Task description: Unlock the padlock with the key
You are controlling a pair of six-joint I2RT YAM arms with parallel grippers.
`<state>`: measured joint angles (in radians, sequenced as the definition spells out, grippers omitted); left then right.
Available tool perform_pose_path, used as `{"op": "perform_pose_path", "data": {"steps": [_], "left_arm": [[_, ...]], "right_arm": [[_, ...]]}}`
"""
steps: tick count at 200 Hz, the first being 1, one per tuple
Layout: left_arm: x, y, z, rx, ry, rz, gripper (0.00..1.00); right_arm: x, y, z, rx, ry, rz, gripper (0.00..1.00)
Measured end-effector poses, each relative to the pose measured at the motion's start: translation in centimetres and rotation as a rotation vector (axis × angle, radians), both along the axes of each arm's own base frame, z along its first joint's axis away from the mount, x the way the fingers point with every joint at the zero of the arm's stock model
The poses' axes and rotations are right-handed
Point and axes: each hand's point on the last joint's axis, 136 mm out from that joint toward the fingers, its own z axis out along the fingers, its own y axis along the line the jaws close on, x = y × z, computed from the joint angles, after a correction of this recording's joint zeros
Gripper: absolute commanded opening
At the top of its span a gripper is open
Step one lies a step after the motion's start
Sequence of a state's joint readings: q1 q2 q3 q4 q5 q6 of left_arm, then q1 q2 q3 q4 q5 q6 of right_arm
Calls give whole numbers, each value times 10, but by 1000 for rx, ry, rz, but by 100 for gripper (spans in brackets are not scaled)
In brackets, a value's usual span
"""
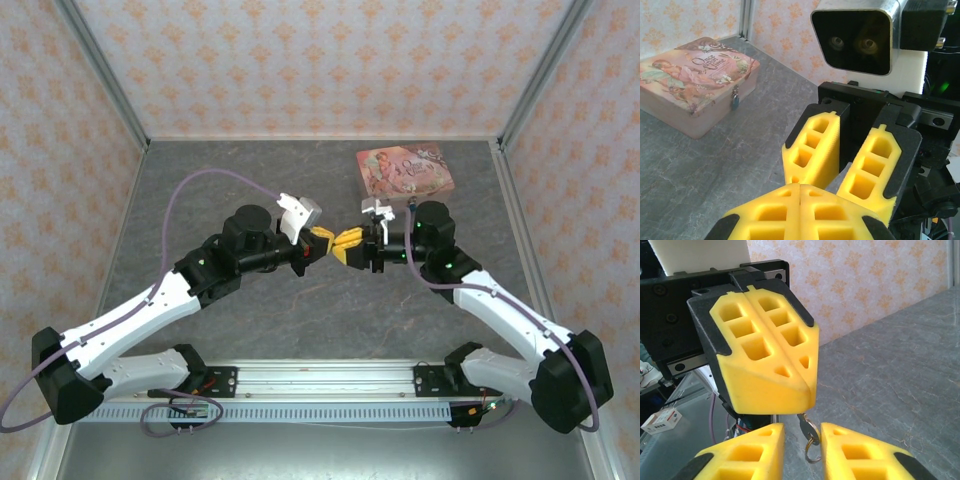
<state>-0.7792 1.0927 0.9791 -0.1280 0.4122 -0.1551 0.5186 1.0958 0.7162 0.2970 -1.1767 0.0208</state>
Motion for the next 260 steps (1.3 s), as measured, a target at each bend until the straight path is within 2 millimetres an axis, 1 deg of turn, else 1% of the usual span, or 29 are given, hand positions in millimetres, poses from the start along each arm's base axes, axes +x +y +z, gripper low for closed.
{"op": "perform_pose_path", "data": {"steps": [32,108,147,160,191,215,230,250,260], "left_arm": [[0,0,0,0,1,0,0],[-1,1,-3,8,8,0,0],[-1,1,-5,14,14,2,0],[0,2,-5,16,14,11,19],[11,12,-3,21,1,97,47],[20,23,1,6,6,186,58],[30,32,0,-1,19,253,65],[49,45,-7,-6,59,360,73],[62,49,-16,3,94,412,76]], "right_arm": [[-1,3,-3,-9,5,16,22],[-1,4,-9,-33,2,21,0],[-1,3,-11,-41,-1,20,0],[0,3,-11,-45,-6,13,0],[-2,-2,-13,-72,-14,-22,0],[-3,-11,-14,-84,-42,-89,0],[-3,-18,-19,-99,-49,-140,0],[-1,-29,-25,-128,-52,-218,0],[-1,-35,-28,-143,-52,-263,0]]}}
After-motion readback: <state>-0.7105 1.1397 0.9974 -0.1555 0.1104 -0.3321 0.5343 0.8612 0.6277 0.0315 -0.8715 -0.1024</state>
